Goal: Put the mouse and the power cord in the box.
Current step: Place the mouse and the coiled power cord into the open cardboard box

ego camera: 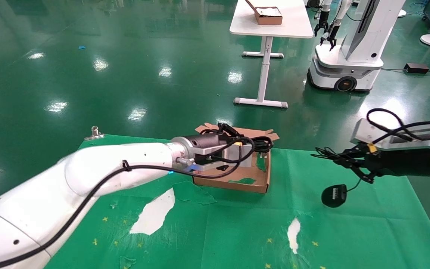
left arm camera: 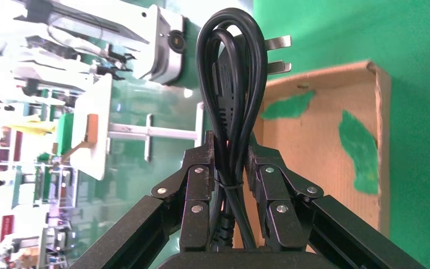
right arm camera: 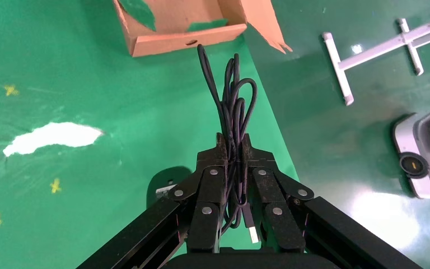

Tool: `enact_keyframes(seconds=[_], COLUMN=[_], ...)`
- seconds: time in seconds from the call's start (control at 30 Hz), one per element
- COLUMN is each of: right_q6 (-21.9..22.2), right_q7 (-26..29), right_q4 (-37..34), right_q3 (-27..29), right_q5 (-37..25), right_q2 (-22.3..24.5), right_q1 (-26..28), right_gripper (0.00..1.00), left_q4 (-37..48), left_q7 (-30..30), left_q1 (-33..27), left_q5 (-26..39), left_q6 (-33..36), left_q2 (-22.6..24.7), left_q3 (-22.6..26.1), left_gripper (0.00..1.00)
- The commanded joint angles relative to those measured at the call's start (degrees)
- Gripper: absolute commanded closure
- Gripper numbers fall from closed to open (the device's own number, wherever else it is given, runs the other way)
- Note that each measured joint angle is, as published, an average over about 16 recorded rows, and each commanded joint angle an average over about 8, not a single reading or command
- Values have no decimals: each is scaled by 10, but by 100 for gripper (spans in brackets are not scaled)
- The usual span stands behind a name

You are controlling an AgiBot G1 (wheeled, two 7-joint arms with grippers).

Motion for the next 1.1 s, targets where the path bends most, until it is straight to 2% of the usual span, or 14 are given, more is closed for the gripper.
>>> enact_keyframes(seconds=[0.03, 0.27, 0.47, 0.7, 1.1], right_q6=[-5, -5, 8, 8, 0], right_q7=[15, 35, 17, 1, 5], right_q4=[18, 63, 49, 24, 23], right_q3=[0, 4, 6, 2, -3], right_q5=[-2, 1, 6, 10, 7], right_q2=[10, 18, -2, -20, -32], right_q1=[-3, -6, -1, 1, 10], right_gripper=[100, 100, 100, 100, 100], left_q4=[-9, 1, 10, 48, 87], left_q7=[8, 12, 18, 12, -5], left_q1=[2, -13, -23, -30, -37], left_q5=[-18, -76, -117, -159, -207], left_q6=[-24, -53, -68, -76, -75], left_q2=[0, -1, -2, -3, -5], left_q3=[29, 91, 130, 158, 192], left_gripper=[0, 0, 0, 0, 0])
